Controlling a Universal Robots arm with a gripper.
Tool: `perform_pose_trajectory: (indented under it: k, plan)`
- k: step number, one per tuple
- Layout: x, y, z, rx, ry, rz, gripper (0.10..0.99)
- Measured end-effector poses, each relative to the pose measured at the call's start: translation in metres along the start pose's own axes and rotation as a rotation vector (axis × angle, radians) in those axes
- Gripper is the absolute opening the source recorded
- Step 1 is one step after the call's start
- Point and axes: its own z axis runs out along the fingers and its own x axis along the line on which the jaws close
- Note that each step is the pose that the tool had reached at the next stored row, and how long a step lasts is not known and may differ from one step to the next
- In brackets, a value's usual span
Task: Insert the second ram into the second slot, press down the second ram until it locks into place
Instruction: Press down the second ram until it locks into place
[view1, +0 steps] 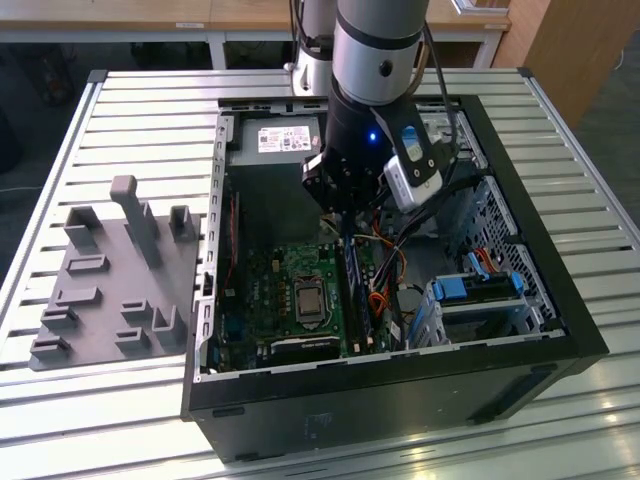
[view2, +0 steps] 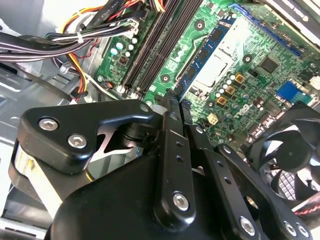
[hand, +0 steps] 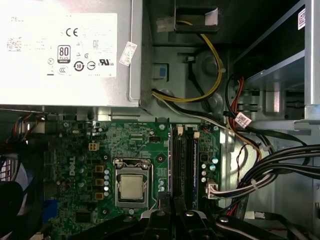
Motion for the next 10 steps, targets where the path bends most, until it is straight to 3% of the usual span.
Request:
perform_pose_trajectory:
  k: [10]
  plan:
    - [-0.0002,-0.0002,0.0092,0.000,0.0000,0.000,0.137]
